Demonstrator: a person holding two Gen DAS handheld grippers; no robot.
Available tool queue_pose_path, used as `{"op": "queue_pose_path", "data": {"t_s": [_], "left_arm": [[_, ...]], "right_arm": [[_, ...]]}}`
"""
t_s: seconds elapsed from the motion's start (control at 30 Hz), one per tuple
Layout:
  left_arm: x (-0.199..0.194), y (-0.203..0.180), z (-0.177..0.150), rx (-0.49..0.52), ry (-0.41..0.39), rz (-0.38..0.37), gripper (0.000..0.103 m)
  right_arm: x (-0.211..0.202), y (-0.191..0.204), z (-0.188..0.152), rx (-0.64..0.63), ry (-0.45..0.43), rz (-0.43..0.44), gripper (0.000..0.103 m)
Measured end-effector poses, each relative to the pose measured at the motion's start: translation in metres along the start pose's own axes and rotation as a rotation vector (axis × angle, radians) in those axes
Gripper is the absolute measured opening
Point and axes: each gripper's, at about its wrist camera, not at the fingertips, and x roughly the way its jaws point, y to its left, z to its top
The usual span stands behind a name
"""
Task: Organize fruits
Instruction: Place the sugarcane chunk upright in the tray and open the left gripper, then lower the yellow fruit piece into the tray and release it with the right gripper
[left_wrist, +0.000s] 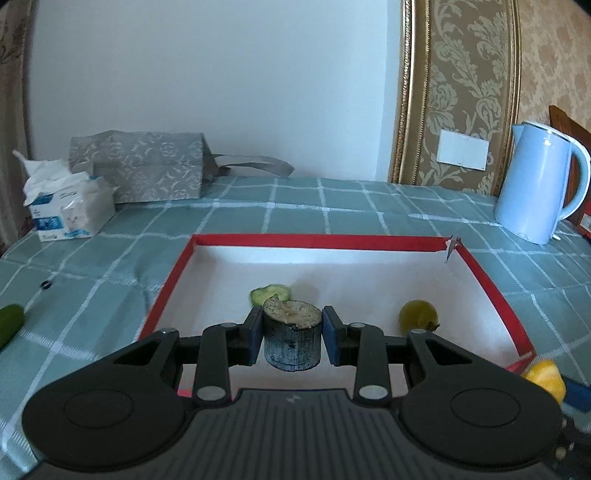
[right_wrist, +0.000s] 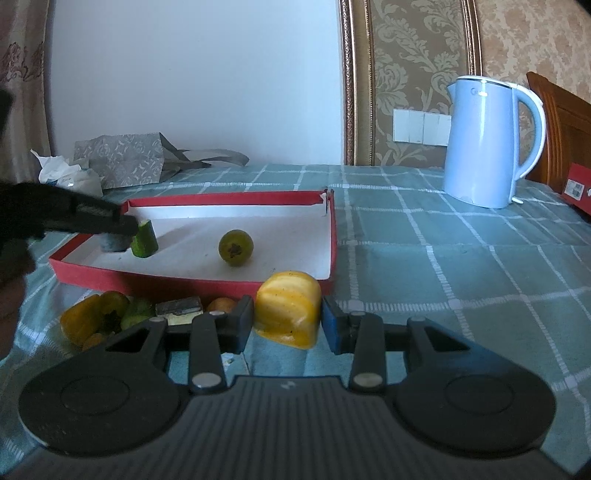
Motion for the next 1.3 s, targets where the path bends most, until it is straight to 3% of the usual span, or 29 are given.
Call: {"op": "queue_pose_path", "data": {"t_s": [0.17, 0.2, 0.27, 0.3, 0.43, 0.9, 1.3], "left_arm": [[0.019, -0.011, 0.005, 0.008, 0.025, -0.010, 0.034], [0.021, -0.012, 0.005, 0.015, 0.022, -0.009, 0.039], [0.022, -0.013, 0.004, 0.026, 0.015, -0.017, 0.067], [0.021, -0.012, 0.003, 0.022, 0.004, -0.018, 0.070], [0.010, 0.002, 0.002, -0.021, -0.028, -0.014, 0.071], [-0.038, 0.084, -0.040, -0.187, 0.001, 0.044, 0.071], [-0.040, 0.099, -0.047, -0.230, 0.034, 0.020, 0.077]], "right_arm": [[0.002, 0.000, 0.000, 0.000, 0.007, 0.000, 0.037], [0.003, -0.001, 0.000, -0.001, 0.010, 0.000, 0.037], [0.004, 0.000, 0.000, -0.003, 0.015, 0.003, 0.037], [0.004, 0.000, 0.000, -0.003, 0.015, 0.004, 0.037], [0.004, 0.000, 0.000, -0.004, 0.015, 0.004, 0.037], [0.002, 0.000, -0.002, -0.010, 0.006, -0.005, 0.036], [-0.004, 0.003, 0.003, -0.013, -0.030, -0.025, 0.036]]}}
